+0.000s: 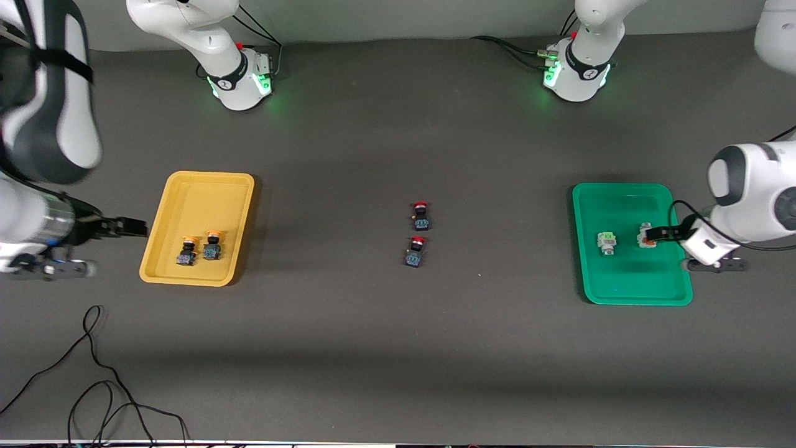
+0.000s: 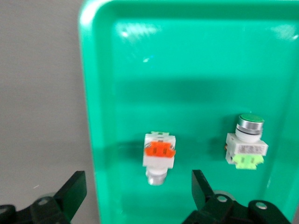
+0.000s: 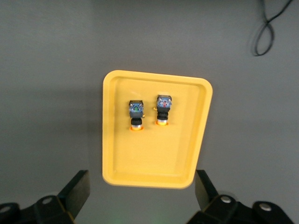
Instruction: Place green and yellow buttons in trays
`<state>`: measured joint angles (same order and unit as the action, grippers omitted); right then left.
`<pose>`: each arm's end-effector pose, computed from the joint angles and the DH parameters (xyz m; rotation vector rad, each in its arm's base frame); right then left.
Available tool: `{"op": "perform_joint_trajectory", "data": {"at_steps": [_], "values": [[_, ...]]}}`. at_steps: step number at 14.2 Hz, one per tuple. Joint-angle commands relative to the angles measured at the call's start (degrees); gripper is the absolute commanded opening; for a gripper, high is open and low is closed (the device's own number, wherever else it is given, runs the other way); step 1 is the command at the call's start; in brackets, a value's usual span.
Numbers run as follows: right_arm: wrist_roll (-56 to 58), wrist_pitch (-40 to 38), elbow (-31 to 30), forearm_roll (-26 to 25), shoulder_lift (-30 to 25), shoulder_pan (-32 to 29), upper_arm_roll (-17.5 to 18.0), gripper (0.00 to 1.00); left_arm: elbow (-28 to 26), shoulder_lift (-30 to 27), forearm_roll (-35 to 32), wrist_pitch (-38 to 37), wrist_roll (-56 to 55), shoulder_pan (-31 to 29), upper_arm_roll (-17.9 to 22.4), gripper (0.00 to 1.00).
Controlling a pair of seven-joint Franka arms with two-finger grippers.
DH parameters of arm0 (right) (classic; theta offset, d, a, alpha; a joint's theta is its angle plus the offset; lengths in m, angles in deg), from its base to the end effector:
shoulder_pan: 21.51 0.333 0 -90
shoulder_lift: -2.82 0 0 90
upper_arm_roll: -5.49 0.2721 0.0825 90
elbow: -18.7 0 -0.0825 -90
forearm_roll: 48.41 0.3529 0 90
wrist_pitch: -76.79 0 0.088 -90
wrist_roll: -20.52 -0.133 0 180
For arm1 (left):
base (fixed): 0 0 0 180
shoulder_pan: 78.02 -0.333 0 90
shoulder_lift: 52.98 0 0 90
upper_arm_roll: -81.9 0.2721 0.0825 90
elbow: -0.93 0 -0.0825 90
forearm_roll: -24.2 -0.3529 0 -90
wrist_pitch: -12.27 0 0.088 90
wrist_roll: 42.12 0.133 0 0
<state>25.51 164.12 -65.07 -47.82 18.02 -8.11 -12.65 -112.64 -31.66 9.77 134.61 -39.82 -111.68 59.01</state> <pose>0.5696 -0.0295 0.4591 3.0711 0.0099 -0.3012 0.5327 0.1171 0.2317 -3.0935 -0.0069 0.2870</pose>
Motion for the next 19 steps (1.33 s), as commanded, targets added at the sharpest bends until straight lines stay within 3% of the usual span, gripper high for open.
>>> {"op": "perform_joint_trajectory", "data": {"at_steps": [1, 6, 8, 11, 16, 19], "values": [[-0.8, -10.8, 12.8, 1.3, 2.0, -1.4, -0.8, 1.00, 4.2, -4.4, 0.4, -9.0, 1.0, -0.2, -2.5, 1.00], [-0.7, -13.2, 14.6, 2.0, -1.4, -3.6, -0.2, 1.00, 7.5, -13.4, 8.0, -19.7, 2.2, 0.3, -3.4, 1.00], [-0.9, -12.9, 14.1, 6.3, -2.1, -4.2, -0.4, 1.00, 13.1, -13.6, 9.4, -26.6, 2.4, 0.3, -4.3, 1.00], [-0.9, -9.0, 8.5, 7.3, -6.4, -4.6, -0.5, 1.00, 19.1, -13.9, 12.3, -33.0, 2.2, 3.1, -4.1, 1.00], [-1.9, -9.3, 9.0, 5.6, -6.1, -4.7, -0.8, 1.00, 19.0, -18.2, 13.8, -34.0, -0.9, 24.6, 12.7, 1.00], [-3.8, -9.5, 8.4, 6.3, -7.2, -5.9, -0.1, 1.00, 19.0, -19.3, 13.8, -34.1, -4.0, 32.8, 17.9, 1.00]]}}
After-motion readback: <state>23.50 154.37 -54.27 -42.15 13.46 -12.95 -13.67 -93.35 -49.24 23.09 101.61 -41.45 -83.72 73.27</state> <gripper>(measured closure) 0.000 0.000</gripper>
